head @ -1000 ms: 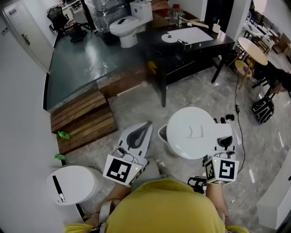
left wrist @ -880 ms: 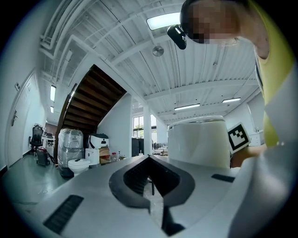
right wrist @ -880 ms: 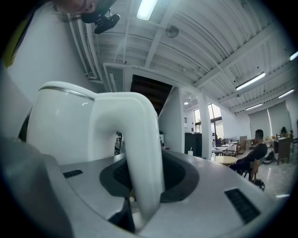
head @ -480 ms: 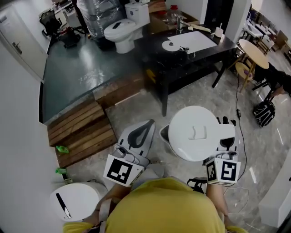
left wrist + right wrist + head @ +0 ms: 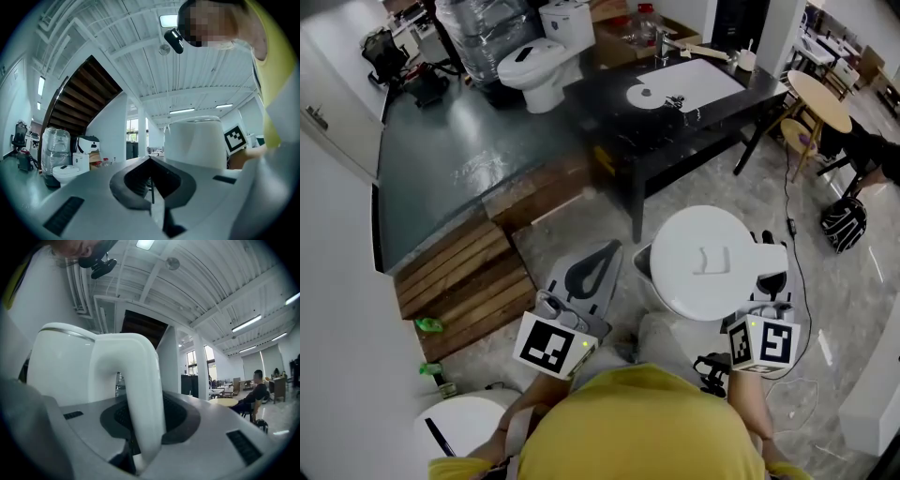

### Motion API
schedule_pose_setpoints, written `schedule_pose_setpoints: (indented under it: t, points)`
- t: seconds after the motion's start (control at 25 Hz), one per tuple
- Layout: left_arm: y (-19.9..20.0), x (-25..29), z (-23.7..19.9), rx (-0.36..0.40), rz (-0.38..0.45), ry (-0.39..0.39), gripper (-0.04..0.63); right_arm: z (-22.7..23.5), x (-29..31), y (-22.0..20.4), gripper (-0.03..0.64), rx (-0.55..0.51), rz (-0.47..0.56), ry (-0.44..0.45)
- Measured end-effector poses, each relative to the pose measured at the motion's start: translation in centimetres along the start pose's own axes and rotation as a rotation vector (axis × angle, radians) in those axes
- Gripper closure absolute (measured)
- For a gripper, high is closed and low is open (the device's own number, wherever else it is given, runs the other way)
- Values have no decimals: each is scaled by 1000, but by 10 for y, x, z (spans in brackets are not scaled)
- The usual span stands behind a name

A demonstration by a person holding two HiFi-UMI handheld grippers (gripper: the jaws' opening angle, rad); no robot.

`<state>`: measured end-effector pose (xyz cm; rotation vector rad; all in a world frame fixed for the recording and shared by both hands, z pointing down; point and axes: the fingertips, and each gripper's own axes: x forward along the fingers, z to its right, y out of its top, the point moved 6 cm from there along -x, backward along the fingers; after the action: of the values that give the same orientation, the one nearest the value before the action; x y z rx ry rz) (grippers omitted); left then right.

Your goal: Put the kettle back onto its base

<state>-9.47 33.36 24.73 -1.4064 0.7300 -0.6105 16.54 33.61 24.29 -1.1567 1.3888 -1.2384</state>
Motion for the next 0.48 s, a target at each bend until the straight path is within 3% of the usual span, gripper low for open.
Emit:
schedule_pose_setpoints:
  t: [0.48]
  points:
    - [-10, 94, -46, -49, 27, 34, 592, 35, 105, -11, 503, 1, -8, 41]
